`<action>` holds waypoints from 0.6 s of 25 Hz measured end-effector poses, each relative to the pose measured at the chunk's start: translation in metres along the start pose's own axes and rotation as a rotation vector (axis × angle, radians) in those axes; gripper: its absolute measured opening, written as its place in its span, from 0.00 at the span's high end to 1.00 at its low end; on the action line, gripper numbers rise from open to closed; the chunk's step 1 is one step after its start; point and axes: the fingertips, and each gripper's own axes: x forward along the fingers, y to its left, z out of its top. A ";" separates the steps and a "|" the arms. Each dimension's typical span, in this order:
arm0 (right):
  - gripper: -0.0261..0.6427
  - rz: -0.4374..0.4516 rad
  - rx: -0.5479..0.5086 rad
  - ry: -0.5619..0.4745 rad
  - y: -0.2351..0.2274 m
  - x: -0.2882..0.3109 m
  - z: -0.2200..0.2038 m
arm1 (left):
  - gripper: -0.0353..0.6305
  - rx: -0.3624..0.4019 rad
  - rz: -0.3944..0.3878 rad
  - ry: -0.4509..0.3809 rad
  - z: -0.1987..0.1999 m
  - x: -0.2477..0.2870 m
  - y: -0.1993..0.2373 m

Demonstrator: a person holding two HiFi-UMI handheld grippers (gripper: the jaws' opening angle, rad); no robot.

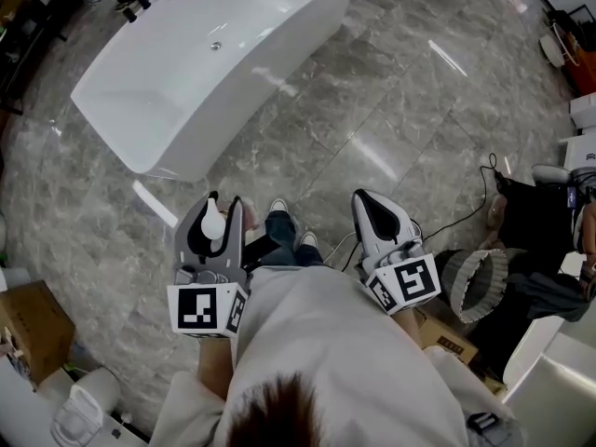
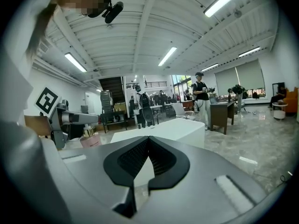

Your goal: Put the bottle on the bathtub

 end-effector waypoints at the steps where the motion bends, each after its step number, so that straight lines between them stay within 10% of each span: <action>1: 0.96 -0.005 0.000 -0.004 0.000 0.009 0.003 | 0.67 0.003 -0.005 -0.001 0.002 0.007 0.007; 15: 0.96 -0.090 0.005 -0.036 -0.001 0.080 0.027 | 0.67 0.032 -0.061 -0.031 0.028 0.059 0.076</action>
